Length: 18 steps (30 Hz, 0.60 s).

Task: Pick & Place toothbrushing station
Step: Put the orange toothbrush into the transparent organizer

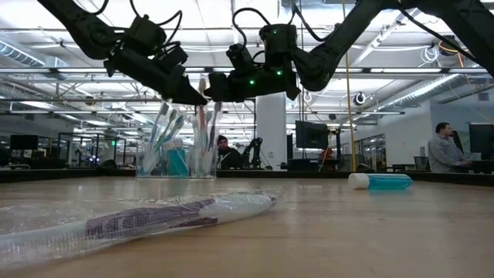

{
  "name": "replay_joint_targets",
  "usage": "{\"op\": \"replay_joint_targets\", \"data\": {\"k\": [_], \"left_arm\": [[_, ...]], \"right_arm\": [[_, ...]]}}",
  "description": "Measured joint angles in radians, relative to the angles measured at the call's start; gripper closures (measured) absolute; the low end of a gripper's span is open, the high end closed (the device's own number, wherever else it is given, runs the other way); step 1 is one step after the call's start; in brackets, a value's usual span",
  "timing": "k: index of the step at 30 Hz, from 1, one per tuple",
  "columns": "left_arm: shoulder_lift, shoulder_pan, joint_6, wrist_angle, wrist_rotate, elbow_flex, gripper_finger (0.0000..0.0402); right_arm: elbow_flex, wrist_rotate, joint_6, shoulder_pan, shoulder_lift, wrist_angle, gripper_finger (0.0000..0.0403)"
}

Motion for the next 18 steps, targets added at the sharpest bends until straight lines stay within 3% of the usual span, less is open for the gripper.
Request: {"op": "replay_joint_targets", "data": {"k": [9,18], "left_arm": [[-0.001,-0.001,-0.029,-0.008,-0.023,0.000,0.0387],[-0.001,-0.014,-0.033,-0.081,-0.035,0.000,0.0363]], "right_arm": [[0.000,0.005,-0.014,0.003,0.000,-0.005,0.0378],[-0.002,0.058,-0.087,0.043,0.002,0.011,0.0305]]}}
